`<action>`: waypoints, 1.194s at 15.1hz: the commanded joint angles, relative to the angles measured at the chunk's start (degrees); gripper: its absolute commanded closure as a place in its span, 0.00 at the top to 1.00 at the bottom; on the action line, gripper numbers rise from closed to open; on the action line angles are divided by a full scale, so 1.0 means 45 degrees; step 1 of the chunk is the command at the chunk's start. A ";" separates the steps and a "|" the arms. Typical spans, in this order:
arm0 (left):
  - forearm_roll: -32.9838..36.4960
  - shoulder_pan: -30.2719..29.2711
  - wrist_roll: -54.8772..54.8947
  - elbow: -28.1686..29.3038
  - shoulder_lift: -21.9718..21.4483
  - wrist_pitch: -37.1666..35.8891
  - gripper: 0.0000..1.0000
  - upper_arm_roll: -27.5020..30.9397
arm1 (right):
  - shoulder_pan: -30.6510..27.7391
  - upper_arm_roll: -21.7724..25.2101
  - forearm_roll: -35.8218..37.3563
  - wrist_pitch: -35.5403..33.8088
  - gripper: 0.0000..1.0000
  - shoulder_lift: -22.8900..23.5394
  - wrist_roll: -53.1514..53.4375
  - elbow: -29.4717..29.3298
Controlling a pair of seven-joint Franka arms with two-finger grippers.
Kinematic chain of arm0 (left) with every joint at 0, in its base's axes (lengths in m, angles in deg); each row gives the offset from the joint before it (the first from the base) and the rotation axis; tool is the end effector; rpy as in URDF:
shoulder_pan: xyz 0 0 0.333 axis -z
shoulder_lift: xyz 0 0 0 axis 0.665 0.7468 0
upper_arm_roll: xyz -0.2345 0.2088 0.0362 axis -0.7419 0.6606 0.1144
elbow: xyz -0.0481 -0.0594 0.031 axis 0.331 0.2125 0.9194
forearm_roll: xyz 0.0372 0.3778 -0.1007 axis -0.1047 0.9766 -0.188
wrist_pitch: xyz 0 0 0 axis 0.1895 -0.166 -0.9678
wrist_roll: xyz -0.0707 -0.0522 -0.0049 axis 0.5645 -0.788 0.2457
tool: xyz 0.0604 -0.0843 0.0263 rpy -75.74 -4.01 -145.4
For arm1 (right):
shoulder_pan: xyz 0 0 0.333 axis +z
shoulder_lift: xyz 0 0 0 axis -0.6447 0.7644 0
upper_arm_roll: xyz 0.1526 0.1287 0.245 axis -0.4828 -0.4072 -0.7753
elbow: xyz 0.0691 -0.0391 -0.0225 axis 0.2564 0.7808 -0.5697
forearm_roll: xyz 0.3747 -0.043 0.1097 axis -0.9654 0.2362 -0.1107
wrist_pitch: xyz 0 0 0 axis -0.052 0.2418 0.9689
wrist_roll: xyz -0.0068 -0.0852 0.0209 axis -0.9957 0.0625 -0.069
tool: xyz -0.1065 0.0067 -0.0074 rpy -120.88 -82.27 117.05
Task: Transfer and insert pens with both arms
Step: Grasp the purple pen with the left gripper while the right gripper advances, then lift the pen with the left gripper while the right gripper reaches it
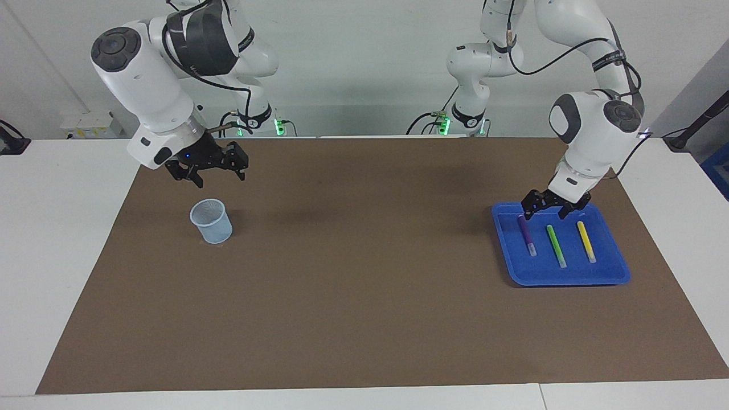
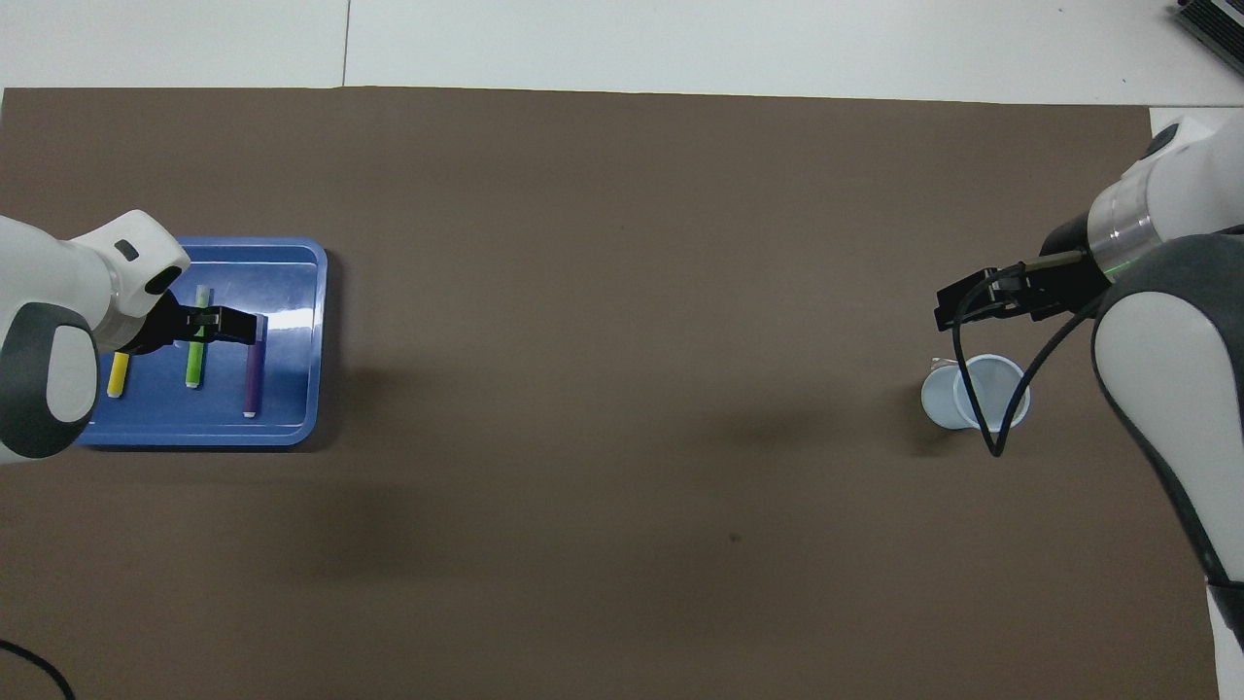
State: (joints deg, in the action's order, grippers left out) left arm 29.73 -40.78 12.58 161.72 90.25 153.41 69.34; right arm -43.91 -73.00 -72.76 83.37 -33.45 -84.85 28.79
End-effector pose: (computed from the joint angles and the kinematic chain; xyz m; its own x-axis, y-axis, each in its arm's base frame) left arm 0.5768 0.0062 0.3918 0.9972 -0.0712 0.0243 -0.0713 -0.9974 0.0046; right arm 0.5834 0.0538 0.5604 0.9919 0.1124 -0.0591 0.1060 -0.9892 -0.1011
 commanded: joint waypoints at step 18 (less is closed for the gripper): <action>-0.0079 -0.0259 0.0572 0.1158 0.2020 0.3245 0.74 -0.0082 | 0.2106 -0.0556 -0.4344 0.5116 1.00 -0.0508 0.4265 0.2261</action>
State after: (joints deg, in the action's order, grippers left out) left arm 29.64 -42.08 14.32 165.13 99.44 165.61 68.85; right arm -34.94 -75.24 -89.96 102.68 -33.67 -68.01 35.05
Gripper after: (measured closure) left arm 0.172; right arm 0.000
